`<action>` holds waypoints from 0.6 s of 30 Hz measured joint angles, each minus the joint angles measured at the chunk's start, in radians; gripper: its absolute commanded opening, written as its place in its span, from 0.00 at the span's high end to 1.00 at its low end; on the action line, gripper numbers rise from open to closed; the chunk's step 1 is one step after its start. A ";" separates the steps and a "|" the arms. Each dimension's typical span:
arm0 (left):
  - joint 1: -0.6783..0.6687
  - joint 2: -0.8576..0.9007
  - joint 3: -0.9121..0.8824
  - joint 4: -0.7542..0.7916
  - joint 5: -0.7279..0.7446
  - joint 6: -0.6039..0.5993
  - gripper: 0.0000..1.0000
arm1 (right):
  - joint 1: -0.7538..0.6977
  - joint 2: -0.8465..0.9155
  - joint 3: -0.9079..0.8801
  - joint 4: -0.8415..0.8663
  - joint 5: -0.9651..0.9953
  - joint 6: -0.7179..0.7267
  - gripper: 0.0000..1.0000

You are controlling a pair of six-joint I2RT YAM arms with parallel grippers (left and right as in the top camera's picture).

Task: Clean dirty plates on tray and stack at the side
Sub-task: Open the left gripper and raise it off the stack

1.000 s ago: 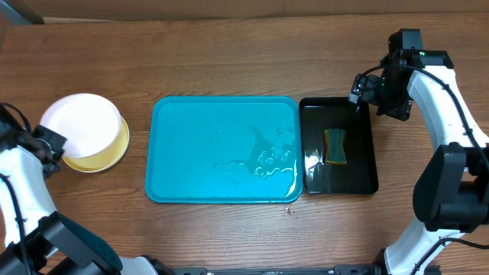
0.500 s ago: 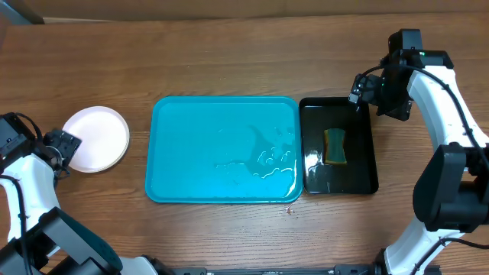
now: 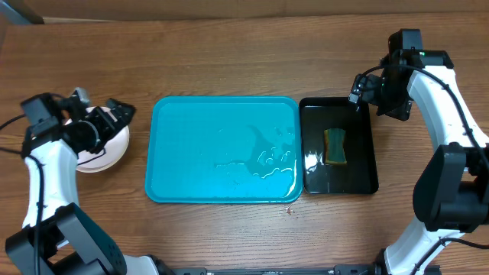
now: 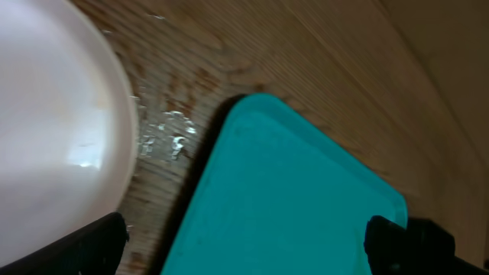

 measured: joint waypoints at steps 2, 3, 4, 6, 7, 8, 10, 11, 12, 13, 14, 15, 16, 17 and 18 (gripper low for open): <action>-0.020 0.000 0.000 0.000 -0.005 0.010 0.00 | 0.000 0.000 0.000 0.000 0.000 0.000 0.00; -0.030 0.000 0.000 0.000 -0.018 0.013 0.00 | 0.000 0.000 0.000 0.000 0.000 0.000 0.00; -0.037 0.000 0.000 0.000 -0.034 0.014 0.00 | 0.000 0.000 0.000 0.000 0.000 0.000 0.00; -0.045 0.000 0.000 0.000 -0.064 0.015 0.00 | 0.000 0.000 0.000 0.000 0.000 0.000 0.00; -0.050 0.000 0.000 0.000 -0.082 0.017 0.00 | 0.000 0.000 0.000 0.000 0.000 0.000 0.00; -0.050 0.000 0.000 0.000 -0.098 0.017 0.00 | 0.000 0.000 0.000 0.000 0.000 0.001 0.00; -0.051 0.000 0.000 0.000 -0.132 0.018 0.00 | 0.000 0.000 0.000 0.000 0.000 0.000 0.00; -0.051 0.000 0.000 0.000 -0.151 0.018 0.00 | 0.001 -0.003 0.000 0.000 0.000 0.000 0.00; -0.051 0.000 0.000 0.000 -0.167 0.018 0.00 | 0.002 -0.007 0.000 0.000 0.000 0.000 0.00; -0.051 0.000 0.000 0.000 -0.182 0.018 0.00 | 0.003 -0.020 0.000 0.000 0.000 0.000 0.00; -0.051 0.000 0.000 0.000 -0.197 0.018 0.00 | 0.006 -0.046 -0.002 0.000 0.001 0.000 0.00; -0.051 0.000 0.000 0.000 -0.205 0.018 0.00 | 0.010 -0.074 -0.002 0.000 0.001 0.000 0.00; -0.051 0.000 0.000 0.000 -0.213 0.018 0.00 | 0.014 -0.114 -0.004 0.000 0.001 0.000 0.00; -0.051 0.000 0.000 0.000 -0.220 0.018 0.00 | 0.021 -0.168 -0.005 0.000 0.001 0.000 0.00; -0.051 0.000 0.000 0.000 -0.225 0.018 0.00 | 0.029 -0.231 -0.005 0.002 0.001 0.001 0.00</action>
